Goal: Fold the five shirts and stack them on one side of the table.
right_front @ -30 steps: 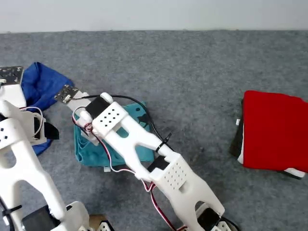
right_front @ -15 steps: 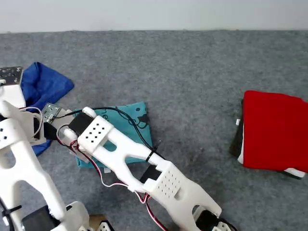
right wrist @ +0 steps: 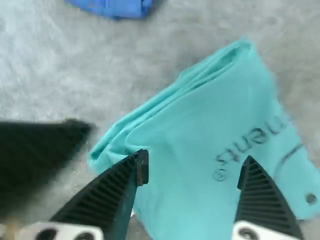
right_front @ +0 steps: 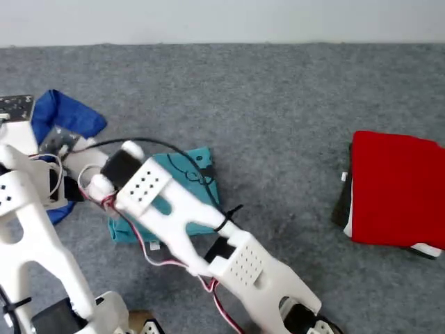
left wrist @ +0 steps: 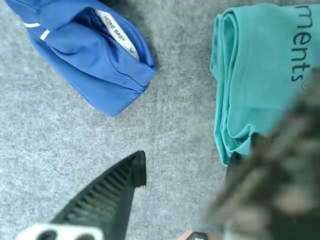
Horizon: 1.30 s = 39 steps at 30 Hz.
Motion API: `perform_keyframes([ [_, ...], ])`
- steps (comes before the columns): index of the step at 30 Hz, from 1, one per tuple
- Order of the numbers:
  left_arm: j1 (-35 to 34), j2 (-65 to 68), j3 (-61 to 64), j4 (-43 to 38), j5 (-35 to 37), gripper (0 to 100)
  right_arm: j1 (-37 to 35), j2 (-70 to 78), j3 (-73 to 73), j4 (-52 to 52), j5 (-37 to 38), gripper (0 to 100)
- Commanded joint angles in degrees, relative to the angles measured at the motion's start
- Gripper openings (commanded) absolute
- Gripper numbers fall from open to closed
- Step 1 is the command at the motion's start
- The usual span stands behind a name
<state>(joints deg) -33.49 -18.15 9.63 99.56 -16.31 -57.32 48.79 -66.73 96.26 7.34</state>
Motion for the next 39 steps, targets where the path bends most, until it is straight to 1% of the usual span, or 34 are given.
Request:
perform_keyframes([
  [1,-0.4,-1.1,-1.3,0.9,-0.4,27,6.3,-1.7,-1.8,1.0,0.0,29.2],
  [6,-0.4,-1.1,-1.3,0.9,-0.4,27,16.8,1.6,-0.4,2.0,-0.4,29.2],
  [10,-0.1,-1.1,-1.2,0.9,-0.4,27,20.9,4.4,-0.5,6.1,-0.4,29.2],
  [16,-0.1,-1.1,-1.2,0.8,-0.4,27,20.4,9.2,-0.6,6.4,-0.7,29.2],
  [22,-0.1,-1.1,-1.2,0.9,-0.4,27,19.5,13.3,-0.6,3.8,-5.2,29.2],
  [27,-0.1,-1.1,0.7,0.8,-0.4,27,19.2,16.5,-0.6,3.2,-5.5,29.2],
  [34,-0.1,-1.1,0.8,0.8,-0.4,27,14.5,20.1,-0.6,3.1,-5.0,29.2],
  [37,-0.1,-1.1,0.8,0.8,-0.4,27,13.8,20.5,-0.6,3.1,-5.0,29.0],
  [39,-0.1,-1.1,0.8,0.8,-0.4,27,14.0,20.6,-0.6,2.7,-4.9,25.7],
])
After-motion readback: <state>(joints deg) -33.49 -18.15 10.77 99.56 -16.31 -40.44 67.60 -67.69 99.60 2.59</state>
